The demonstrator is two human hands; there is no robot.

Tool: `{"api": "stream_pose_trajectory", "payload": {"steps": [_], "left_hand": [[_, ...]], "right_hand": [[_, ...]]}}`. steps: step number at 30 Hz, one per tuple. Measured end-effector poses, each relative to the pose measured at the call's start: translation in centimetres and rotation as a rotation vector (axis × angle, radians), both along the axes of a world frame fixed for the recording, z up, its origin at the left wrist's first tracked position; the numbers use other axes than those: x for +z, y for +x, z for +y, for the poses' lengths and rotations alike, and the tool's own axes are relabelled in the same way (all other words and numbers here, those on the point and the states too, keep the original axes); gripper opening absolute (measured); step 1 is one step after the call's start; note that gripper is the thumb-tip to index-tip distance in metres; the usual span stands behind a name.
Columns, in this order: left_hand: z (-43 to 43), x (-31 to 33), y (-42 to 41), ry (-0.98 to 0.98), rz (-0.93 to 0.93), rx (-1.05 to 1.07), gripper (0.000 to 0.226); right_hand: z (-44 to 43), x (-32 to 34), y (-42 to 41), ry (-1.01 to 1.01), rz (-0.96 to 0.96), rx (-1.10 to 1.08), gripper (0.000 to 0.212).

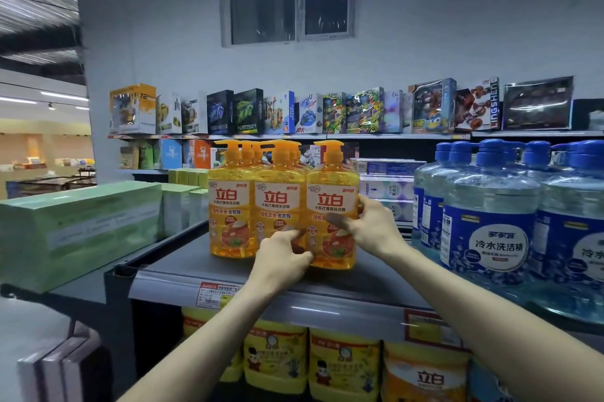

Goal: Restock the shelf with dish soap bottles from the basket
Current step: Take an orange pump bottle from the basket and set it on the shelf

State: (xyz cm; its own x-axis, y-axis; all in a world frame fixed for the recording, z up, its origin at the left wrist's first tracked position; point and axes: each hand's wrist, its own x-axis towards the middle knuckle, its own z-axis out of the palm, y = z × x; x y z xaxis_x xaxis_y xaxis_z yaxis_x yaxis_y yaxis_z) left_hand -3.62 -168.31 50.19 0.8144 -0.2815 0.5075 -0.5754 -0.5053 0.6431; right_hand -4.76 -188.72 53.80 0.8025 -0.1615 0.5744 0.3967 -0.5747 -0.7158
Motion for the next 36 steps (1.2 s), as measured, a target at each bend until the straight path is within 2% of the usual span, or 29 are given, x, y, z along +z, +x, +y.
{"api": "stream_pose_trajectory", "payload": {"steps": [4,8,11,22,29,33,36], "left_hand": [[0.6,-0.1,0.2,-0.021,-0.03,0.032,0.039],[2.1,0.3,1.0,-0.009,-0.104,0.174,0.028],[3.0,0.4,1.6,0.051,-0.113,0.241,0.031],[2.8,0.1,1.7,0.118,-0.2,0.328,0.028],[3.0,0.1,1.3,0.096,-0.175,0.293,0.031],[3.4,0.0,1.5,0.108,-0.164,0.252,0.026],[3.6,0.2,1.6,0.142,-0.153,0.238,0.025]], "right_hand": [[0.0,-0.2,0.0,0.007,0.047,-0.026,0.043],[0.3,-2.5,0.1,-0.117,0.157,-0.027,0.02],[0.4,-3.6,0.2,-0.182,0.115,-0.07,0.02],[-0.3,-3.3,0.9,-0.172,0.133,-0.063,0.023],[0.5,-3.3,0.0,-0.154,0.124,-0.102,0.027],[1.0,-3.3,-0.3,-0.162,0.14,-0.133,0.021],[1.1,-3.4,-0.4,-0.155,0.162,-0.157,0.035]]}}
